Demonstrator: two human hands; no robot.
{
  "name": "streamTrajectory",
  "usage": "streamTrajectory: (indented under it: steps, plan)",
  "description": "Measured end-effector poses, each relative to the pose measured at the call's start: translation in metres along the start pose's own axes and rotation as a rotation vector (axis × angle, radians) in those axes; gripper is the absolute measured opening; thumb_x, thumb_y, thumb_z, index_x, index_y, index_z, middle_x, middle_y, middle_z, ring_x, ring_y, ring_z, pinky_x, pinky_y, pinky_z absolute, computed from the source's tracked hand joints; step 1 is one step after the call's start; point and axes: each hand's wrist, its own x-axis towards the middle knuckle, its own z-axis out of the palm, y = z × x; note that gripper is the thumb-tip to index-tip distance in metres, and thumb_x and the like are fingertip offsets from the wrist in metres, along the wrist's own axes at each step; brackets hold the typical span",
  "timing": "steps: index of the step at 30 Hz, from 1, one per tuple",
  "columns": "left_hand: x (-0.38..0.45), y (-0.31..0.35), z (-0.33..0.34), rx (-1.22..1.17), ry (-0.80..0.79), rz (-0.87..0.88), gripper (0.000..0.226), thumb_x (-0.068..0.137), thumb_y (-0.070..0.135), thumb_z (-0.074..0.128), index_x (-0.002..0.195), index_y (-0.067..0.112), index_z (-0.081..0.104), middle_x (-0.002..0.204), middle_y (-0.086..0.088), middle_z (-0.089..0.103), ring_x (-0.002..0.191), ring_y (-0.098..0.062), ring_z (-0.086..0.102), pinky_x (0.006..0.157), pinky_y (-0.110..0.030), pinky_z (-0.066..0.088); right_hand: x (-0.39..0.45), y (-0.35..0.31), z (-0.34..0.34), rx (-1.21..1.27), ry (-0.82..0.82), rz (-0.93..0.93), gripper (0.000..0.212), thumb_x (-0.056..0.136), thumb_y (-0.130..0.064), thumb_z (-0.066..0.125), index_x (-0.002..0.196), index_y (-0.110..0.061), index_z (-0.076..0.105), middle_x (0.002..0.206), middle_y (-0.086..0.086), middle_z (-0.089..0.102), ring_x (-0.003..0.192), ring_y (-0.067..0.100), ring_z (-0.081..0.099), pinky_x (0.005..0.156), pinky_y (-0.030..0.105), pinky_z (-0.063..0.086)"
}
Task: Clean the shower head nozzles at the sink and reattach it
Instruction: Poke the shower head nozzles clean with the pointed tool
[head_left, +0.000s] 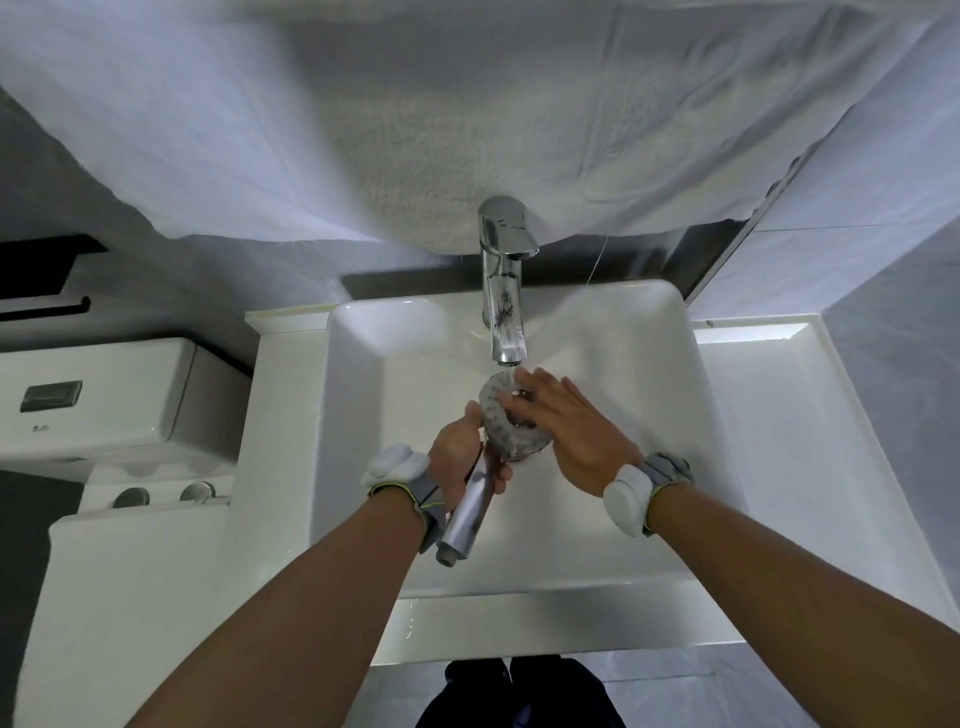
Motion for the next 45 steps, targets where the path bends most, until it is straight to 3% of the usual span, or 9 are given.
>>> streamTrajectory:
  steps: [5,8,10,16,21,26,37,41,45]
  plan:
    - [0.009,-0.005,-0.004,0.300,0.259,0.341,0.030,0.096,0.047,0.055,0.113,0.024,0.065,0.084,-0.008,0.061,0.055,-0.020,0.049,0.045,-0.025,0.037,-0.005,-0.025,0.005,0.843,0.339,0.510,0.043,0.098,0.006,0.035,0.134,-0.012,0.050,0.135,0.008,0.057,0.109,0.026,0.061,0.096,0.034,0.047]
    - [0.011,-0.010,-0.012,0.496,0.379,0.513,0.035,0.085,0.036,0.074,0.118,0.027,0.066,0.103,-0.002,0.065,0.091,-0.020,0.060,0.069,-0.025,0.050,0.000,-0.042,0.010,0.940,0.433,0.689,0.019,0.103,-0.030,0.040,0.114,-0.024,0.055,0.108,0.005,0.067,0.067,0.019,0.062,0.059,0.031,0.050]
    - [0.009,-0.011,-0.015,0.667,0.428,0.577,0.055,0.080,0.030,0.079,0.131,0.025,0.059,0.121,0.003,0.057,0.111,-0.013,0.054,0.090,-0.021,0.042,0.006,-0.048,0.015,0.857,0.442,0.716,0.030,0.096,-0.051,0.047,0.117,-0.029,0.050,0.102,-0.004,0.067,0.079,0.014,0.063,0.066,0.024,0.046]
    - [0.005,-0.004,-0.015,0.948,0.478,0.677,0.089,0.076,0.016,0.081,0.151,0.022,0.033,0.146,0.000,0.037,0.120,-0.019,0.054,0.082,-0.002,0.032,0.050,-0.059,0.020,0.782,0.376,0.880,0.085,0.063,-0.073,0.069,0.124,-0.017,0.048,0.105,0.001,0.066,0.093,0.023,0.067,0.079,0.035,0.057]
    - [0.000,-0.005,-0.017,1.104,0.437,0.718,0.100,0.076,0.025,0.082,0.155,0.020,0.021,0.148,0.000,0.041,0.125,-0.021,0.051,0.092,-0.023,0.043,0.063,-0.029,0.011,0.453,0.303,1.074,0.054,0.096,-0.057,0.037,0.107,-0.010,0.063,0.113,0.014,0.067,0.104,0.035,0.061,0.081,0.029,0.041]
    - [0.006,0.002,-0.008,1.114,0.468,0.800,0.090,0.081,0.011,0.070,0.156,0.018,0.020,0.148,-0.004,0.044,0.122,-0.024,0.054,0.085,-0.022,0.042,0.073,-0.064,0.032,0.143,0.416,1.089,0.060,0.083,-0.071,0.044,0.117,-0.023,0.054,0.112,0.009,0.058,0.106,0.031,0.052,0.090,0.039,0.036]
    - [0.001,0.005,-0.019,1.324,0.350,0.744,0.055,0.085,0.010,0.057,0.137,0.026,0.053,0.127,0.003,0.059,0.107,-0.027,0.061,0.081,-0.028,0.048,0.074,-0.028,-0.021,0.495,-0.030,1.038,0.036,0.100,-0.017,0.038,0.132,0.000,0.042,0.135,0.020,0.051,0.125,0.033,0.050,0.099,0.032,0.041]
    - [0.026,0.006,-0.002,1.725,0.342,0.592,0.068,0.092,0.006,0.047,0.153,0.024,0.023,0.142,-0.002,0.044,0.111,-0.033,0.054,0.079,-0.037,0.043,0.054,-0.010,-0.019,0.874,0.016,1.151,0.026,0.094,-0.027,0.053,0.087,-0.002,0.060,0.064,0.016,0.056,0.052,0.025,0.050,0.047,0.027,0.036]
    - [0.034,0.008,-0.006,1.772,0.307,0.541,0.054,0.101,0.030,0.045,0.151,0.026,0.026,0.131,-0.007,0.055,0.103,-0.032,0.062,0.070,-0.034,0.042,0.037,0.013,-0.019,1.046,0.135,1.227,0.033,0.088,-0.026,0.069,0.063,-0.011,0.054,0.038,0.004,0.044,0.028,0.014,0.032,0.037,0.014,0.026]
